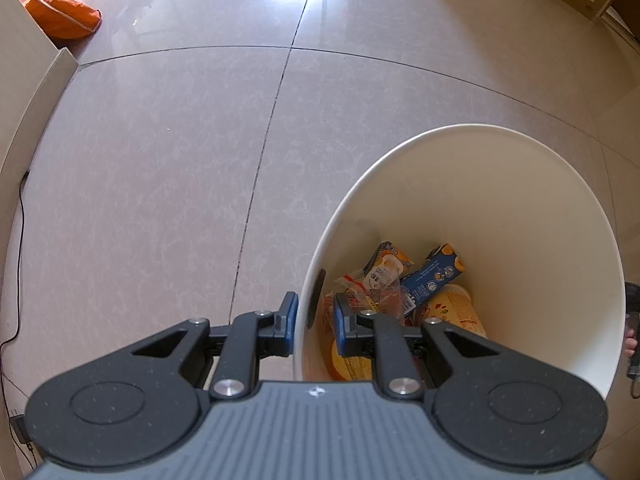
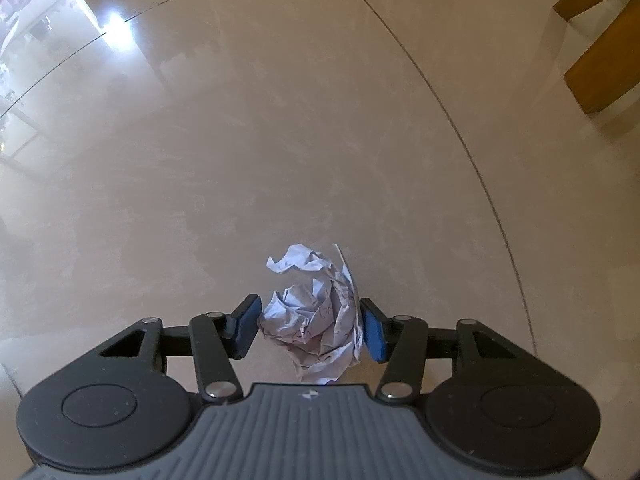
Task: Organize objects
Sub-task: 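Carry the crumpled paper over the bin and open the right tool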
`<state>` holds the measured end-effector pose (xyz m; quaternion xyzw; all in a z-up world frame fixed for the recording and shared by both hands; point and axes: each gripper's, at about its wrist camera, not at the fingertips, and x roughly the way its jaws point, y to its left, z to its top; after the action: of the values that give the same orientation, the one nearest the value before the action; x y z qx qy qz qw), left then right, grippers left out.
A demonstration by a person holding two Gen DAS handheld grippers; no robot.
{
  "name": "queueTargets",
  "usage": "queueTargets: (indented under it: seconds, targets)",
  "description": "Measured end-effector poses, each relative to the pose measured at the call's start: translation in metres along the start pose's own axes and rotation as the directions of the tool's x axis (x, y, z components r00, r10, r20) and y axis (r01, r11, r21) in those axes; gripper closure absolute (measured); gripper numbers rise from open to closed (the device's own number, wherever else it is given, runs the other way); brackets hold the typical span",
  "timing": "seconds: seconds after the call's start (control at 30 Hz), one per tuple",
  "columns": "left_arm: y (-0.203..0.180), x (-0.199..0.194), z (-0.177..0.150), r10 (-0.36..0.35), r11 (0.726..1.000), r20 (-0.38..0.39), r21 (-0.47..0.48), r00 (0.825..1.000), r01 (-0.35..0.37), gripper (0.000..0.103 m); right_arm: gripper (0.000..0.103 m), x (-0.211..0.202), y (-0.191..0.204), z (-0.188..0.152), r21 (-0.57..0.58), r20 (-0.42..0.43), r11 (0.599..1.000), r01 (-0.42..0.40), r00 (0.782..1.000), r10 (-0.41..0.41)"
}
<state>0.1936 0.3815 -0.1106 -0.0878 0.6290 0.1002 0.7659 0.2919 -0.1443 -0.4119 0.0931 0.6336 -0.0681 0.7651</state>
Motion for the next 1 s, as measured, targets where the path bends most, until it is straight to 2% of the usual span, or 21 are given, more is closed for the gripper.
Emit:
queueTargets:
  seconds: [0.2,0.4,0.57,0.73,1.0]
  targets:
    - [0.0,0.0,0.001,-0.004,1.0,-0.004,-0.017,1.0,0.004,0.086,0.045,-0.037,0.024,0.001,-0.094,-0.063,0.996,-0.004,0.998,-0.002]
    - [0.0,-0.001,0.0,0.004,1.0,0.008,-0.012,1.0,-0.004,0.086,0.045,-0.106,0.065,-0.016,-0.263,-0.058,0.964,-0.045,0.998,0.031]
    - [0.004,0.0,0.001,-0.004,0.999,0.001,-0.034,1.0,0.004,0.086,0.045,-0.18,0.108,-0.042,-0.408,-0.029,0.907,-0.104,0.994,0.101]
    - [0.006,-0.001,0.003,-0.008,0.999,0.001,-0.044,1.0,0.008,0.086,0.045,-0.257,0.157,-0.066,-0.536,0.002,0.828,-0.164,0.981,0.195]
    - [0.002,-0.001,0.001,0.008,1.0,0.009,-0.03,1.0,-0.008,0.086,0.044,-0.335,0.222,-0.097,-0.649,0.003,0.724,-0.234,0.951,0.31]
